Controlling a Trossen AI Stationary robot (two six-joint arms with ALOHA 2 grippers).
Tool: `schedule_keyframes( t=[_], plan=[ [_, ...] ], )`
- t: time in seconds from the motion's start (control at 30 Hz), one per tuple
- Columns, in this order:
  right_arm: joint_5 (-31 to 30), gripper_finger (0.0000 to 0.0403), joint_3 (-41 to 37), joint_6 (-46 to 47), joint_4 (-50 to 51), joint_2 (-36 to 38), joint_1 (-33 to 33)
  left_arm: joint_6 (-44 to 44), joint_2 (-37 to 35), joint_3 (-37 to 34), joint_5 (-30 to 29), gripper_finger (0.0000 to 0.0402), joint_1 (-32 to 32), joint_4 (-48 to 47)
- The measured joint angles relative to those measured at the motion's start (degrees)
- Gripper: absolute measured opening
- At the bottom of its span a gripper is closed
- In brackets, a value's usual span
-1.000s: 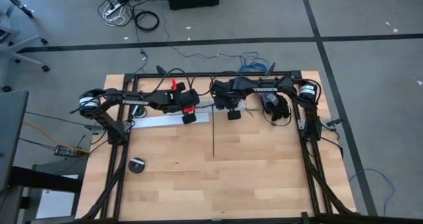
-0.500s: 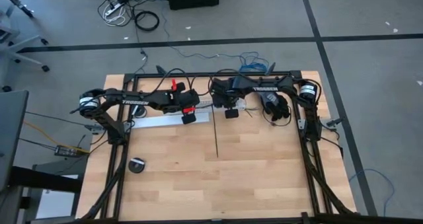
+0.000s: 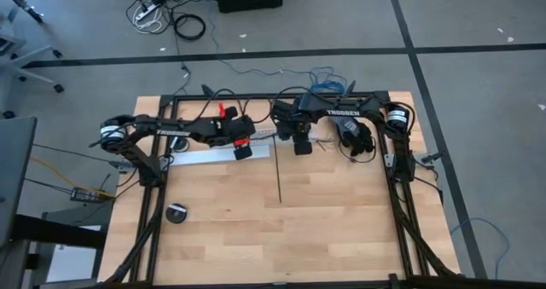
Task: Ziptie cables
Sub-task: Put the colored wires into the cable duct
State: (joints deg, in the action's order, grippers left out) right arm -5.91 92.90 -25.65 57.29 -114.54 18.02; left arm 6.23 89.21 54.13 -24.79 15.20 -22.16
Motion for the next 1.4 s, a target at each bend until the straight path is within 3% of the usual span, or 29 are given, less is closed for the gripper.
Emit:
schedule_keyframes(
  t=[0.1,0.23,0.37,0.47,0.83,1.4],
  plan=[
    [0.6,0.0018,0.0,-1.4,-5.8,1.5,-0.8,0.2,-3.7,-4.6,0.0,0.0058,0.0,5.4],
    [5.3,0.0004,0.0,-1.4,-11.4,4.2,-1.1,-0.4,-8.1,-8.7,0.0,0.0045,-0.2,8.6],
    [11.1,0.0001,-0.3,1.9,-17.0,4.5,-1.0,-0.6,-10.8,-10.2,0.0,0.0040,-1.5,11.4],
    [10.7,0.0001,-3.3,2.6,-26.8,4.5,-1.7,0.4,-11.9,-12.4,-0.6,0.0039,-3.0,16.1],
    [14.7,0.0000,-12.3,5.6,-36.6,4.5,0.6,0.5,-12.4,-23.5,-2.3,0.0039,-3.7,37.2],
    [23.7,0.0000,-18.1,7.3,-47.1,4.6,5.8,0.9,-12.4,-23.6,-2.1,0.0039,-3.6,40.4]
  ],
)
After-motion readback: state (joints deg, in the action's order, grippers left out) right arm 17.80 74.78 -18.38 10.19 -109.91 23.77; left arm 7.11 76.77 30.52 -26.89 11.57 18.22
